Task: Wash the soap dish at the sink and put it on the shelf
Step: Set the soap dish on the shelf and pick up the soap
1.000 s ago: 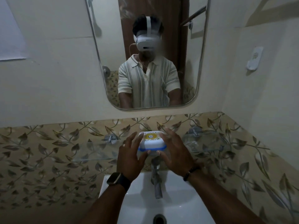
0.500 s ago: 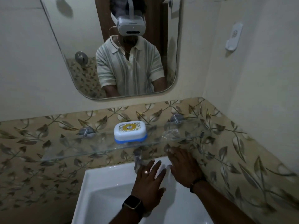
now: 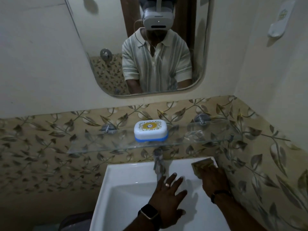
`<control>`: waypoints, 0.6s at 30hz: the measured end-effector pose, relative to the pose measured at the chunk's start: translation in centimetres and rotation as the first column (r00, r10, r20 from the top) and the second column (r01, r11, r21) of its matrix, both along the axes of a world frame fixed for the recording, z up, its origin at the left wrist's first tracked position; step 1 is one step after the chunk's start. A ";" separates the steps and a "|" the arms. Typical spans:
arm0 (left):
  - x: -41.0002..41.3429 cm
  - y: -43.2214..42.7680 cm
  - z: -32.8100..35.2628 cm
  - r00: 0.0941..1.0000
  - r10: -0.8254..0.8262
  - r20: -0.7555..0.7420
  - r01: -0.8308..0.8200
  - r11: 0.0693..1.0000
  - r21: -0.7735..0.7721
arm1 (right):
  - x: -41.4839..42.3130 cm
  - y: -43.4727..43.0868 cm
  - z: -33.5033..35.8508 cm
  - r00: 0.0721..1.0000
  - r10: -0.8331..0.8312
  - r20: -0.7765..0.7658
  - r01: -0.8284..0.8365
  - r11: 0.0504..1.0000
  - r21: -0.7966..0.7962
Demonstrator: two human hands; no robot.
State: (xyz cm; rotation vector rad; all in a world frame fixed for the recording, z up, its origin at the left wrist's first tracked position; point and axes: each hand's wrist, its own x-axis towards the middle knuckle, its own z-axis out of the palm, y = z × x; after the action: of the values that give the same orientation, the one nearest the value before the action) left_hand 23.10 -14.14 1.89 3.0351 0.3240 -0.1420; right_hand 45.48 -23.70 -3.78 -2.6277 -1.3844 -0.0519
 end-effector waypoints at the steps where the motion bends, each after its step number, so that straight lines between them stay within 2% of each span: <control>1: 0.0 0.1 0.2 1.000 0.016 0.026 -0.016 1.000 0.000 | -0.2 -0.2 0.3 0.999 -0.015 -0.031 0.017 0.999 0.051; 3: 0.2 0.2 0.5 0.994 0.069 0.081 -0.068 0.998 -0.019 | -1.4 -0.6 2.0 0.999 -0.021 -0.025 0.023 0.996 0.092; 4: 0.4 0.2 0.7 0.989 0.104 0.108 -0.100 0.994 -0.042 | -2.3 -0.7 2.9 1.000 -0.004 0.006 0.003 0.985 0.170; 7: 0.8 0.4 1.6 0.955 0.222 0.198 -0.199 0.971 -0.132 | -4.5 -1.3 5.3 0.994 0.104 -0.032 -0.081 0.902 0.424; 9: 0.7 0.9 2.4 0.926 0.260 0.274 -0.217 0.960 -0.179 | -5.6 -1.6 7.0 0.975 0.214 -0.053 -0.155 0.839 0.522; 11: 0.2 1.6 3.7 0.892 0.238 0.384 -0.172 0.965 -0.199 | -6.4 -1.8 8.9 0.941 0.337 -0.040 -0.266 0.806 0.528; 13: -0.7 2.3 5.3 0.842 0.200 0.502 -0.124 0.976 -0.181 | -7.1 -1.7 10.6 0.920 0.388 -0.048 -0.308 0.795 0.522; 18: -6.1 2.6 7.7 0.760 0.312 0.570 -0.219 0.949 -0.227 | -10.2 0.8 12.8 0.867 0.489 0.095 -0.476 0.758 0.445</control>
State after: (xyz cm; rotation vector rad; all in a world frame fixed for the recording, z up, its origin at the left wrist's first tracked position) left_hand 16.98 -11.58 9.57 2.6516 0.6388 0.7703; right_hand 35.31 -22.88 9.06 -1.8266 -1.7466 -0.2419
